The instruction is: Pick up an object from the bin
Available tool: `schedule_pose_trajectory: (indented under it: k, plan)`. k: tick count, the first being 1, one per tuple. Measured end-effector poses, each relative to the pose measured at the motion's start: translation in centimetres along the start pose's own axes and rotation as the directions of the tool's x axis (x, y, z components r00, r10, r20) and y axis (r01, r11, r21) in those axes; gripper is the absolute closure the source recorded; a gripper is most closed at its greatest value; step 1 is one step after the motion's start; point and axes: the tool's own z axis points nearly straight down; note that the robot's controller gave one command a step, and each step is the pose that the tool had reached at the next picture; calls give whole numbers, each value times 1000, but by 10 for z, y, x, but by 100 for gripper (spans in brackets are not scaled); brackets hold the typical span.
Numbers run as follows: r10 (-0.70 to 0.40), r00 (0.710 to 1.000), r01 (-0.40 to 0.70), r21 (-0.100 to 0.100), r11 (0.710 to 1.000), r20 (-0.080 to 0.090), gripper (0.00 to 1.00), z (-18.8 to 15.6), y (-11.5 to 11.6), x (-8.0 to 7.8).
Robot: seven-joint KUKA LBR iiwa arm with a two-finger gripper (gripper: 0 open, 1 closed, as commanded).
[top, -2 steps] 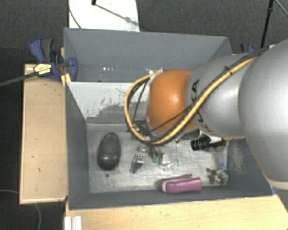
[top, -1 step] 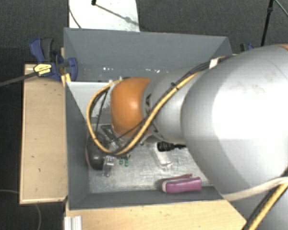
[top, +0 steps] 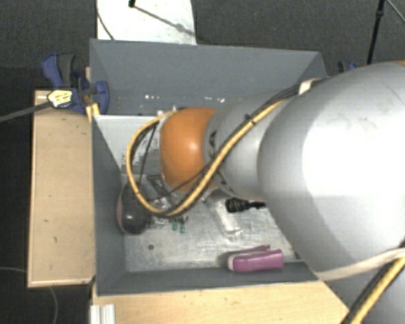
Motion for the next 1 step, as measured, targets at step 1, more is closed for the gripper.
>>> schedule_pose_trajectory:
  k: [1]
  plan:
    - [125,992,-125,-10,992,4,100,-47,-10,-36]
